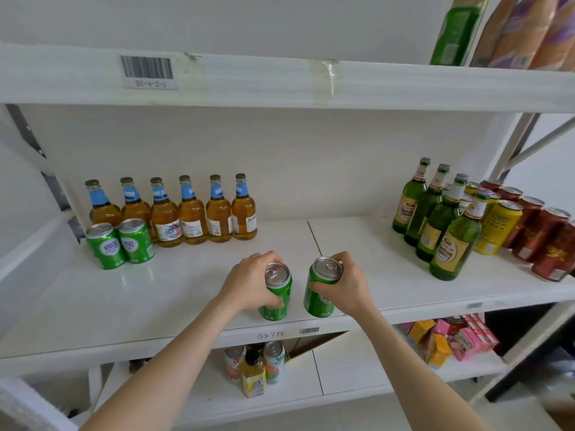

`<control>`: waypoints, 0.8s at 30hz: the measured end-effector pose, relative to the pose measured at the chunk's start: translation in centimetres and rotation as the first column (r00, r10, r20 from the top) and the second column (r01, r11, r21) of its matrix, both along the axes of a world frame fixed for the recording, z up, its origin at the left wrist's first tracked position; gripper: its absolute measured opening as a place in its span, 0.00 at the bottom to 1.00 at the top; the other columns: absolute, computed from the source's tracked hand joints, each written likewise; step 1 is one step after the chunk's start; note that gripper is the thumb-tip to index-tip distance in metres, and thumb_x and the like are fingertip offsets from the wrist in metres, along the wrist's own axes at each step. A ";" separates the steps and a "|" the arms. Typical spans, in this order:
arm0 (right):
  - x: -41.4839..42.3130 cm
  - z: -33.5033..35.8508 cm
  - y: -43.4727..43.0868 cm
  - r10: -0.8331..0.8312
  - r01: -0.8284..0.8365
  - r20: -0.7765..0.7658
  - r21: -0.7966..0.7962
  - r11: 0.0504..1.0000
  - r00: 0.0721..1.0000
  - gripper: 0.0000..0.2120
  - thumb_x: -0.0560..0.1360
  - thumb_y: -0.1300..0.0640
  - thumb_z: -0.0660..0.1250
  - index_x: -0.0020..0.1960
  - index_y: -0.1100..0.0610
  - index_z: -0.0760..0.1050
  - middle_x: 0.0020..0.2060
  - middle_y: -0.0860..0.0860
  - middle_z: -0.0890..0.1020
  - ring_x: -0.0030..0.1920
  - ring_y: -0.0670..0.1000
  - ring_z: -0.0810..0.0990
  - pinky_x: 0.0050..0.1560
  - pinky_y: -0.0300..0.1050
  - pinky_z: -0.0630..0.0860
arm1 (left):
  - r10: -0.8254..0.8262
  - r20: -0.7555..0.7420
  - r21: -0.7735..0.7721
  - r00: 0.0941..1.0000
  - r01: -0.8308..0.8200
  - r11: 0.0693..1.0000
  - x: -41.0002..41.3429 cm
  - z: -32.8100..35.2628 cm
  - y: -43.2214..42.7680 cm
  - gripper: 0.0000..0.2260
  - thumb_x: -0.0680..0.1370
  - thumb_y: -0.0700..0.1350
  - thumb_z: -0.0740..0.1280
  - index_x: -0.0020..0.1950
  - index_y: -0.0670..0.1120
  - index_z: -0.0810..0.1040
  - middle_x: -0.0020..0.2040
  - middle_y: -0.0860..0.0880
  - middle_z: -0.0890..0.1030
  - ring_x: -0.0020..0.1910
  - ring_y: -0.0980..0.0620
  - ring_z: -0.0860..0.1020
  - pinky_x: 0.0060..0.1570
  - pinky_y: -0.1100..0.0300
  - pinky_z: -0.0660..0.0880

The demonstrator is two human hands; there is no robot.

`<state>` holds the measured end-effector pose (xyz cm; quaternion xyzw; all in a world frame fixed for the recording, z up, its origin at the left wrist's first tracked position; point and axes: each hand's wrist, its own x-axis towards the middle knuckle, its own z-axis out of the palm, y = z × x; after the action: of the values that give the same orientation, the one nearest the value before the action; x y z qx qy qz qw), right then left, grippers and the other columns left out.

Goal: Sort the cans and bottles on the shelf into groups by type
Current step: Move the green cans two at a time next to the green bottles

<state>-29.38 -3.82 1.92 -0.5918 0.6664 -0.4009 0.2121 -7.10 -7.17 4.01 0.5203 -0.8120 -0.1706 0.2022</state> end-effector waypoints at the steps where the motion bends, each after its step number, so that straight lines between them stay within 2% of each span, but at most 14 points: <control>1: -0.7 -0.2 -0.2 -0.008 0.008 0.013 -0.001 1.000 1.000 0.26 0.60 0.51 0.79 0.51 0.48 0.68 0.40 0.39 0.77 0.41 0.47 0.77 0.35 0.39 0.71 | -0.003 -0.002 0.004 1.000 0.003 1.000 -0.7 0.0 -0.4 0.33 0.55 0.56 0.80 0.55 0.60 0.70 0.50 0.56 0.77 0.48 0.54 0.76 0.39 0.62 0.73; 3: -2.2 -0.4 -0.8 -0.023 0.023 0.041 0.005 1.000 0.999 0.26 0.61 0.51 0.79 0.51 0.49 0.68 0.40 0.39 0.77 0.41 0.45 0.77 0.37 0.41 0.73 | -0.013 -0.008 0.012 1.000 0.013 1.000 -2.1 0.0 -1.4 0.33 0.54 0.57 0.80 0.55 0.61 0.70 0.50 0.56 0.77 0.48 0.54 0.77 0.40 0.62 0.74; 6: -4.5 -0.8 -2.0 -0.043 0.042 0.055 0.013 0.999 0.998 0.26 0.60 0.51 0.79 0.51 0.48 0.68 0.40 0.40 0.78 0.40 0.41 0.77 0.35 0.38 0.72 | -0.022 -0.012 0.025 1.000 0.022 0.999 -4.5 0.1 -3.1 0.33 0.53 0.57 0.79 0.54 0.61 0.70 0.50 0.57 0.78 0.47 0.55 0.77 0.41 0.60 0.76; 11: -8.6 -1.0 -4.5 -0.064 0.063 0.090 0.015 0.998 0.994 0.25 0.59 0.51 0.80 0.48 0.45 0.68 0.42 0.41 0.79 0.42 0.43 0.78 0.36 0.41 0.74 | -0.044 -0.018 0.022 0.999 0.044 0.999 -8.7 0.0 -6.3 0.33 0.52 0.57 0.79 0.55 0.61 0.71 0.50 0.57 0.79 0.48 0.54 0.78 0.45 0.54 0.80; 15: -12.0 -0.9 -6.2 -0.089 0.091 0.129 -0.008 0.996 0.988 0.25 0.57 0.52 0.80 0.46 0.44 0.68 0.41 0.41 0.80 0.43 0.41 0.78 0.36 0.37 0.71 | -0.051 -0.040 0.013 0.998 0.052 0.999 -12.3 0.1 -8.1 0.32 0.52 0.56 0.78 0.53 0.61 0.72 0.48 0.57 0.79 0.47 0.54 0.78 0.45 0.55 0.78; 21: -17.6 -0.7 -7.6 -0.077 0.081 0.146 -0.019 0.997 0.986 0.24 0.57 0.51 0.80 0.45 0.42 0.69 0.41 0.40 0.80 0.43 0.40 0.79 0.38 0.38 0.74 | -0.009 -0.094 0.010 0.996 0.010 1.000 -17.8 -0.2 -9.6 0.31 0.52 0.56 0.77 0.53 0.61 0.74 0.47 0.58 0.79 0.47 0.55 0.78 0.47 0.57 0.78; 24: -20.6 -0.6 -8.3 -0.070 0.073 0.162 -0.014 0.997 0.984 0.25 0.57 0.50 0.80 0.46 0.41 0.69 0.43 0.40 0.81 0.44 0.41 0.79 0.43 0.44 0.79 | 0.034 -0.133 0.004 0.991 -0.033 0.999 -20.7 -0.5 -10.0 0.31 0.51 0.57 0.76 0.53 0.63 0.74 0.47 0.59 0.79 0.46 0.57 0.78 0.46 0.57 0.78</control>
<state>-49.97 -12.16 1.29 -0.5352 0.6639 -0.4613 0.2449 -27.77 -17.13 3.52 0.5215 -0.7877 -0.2023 0.2582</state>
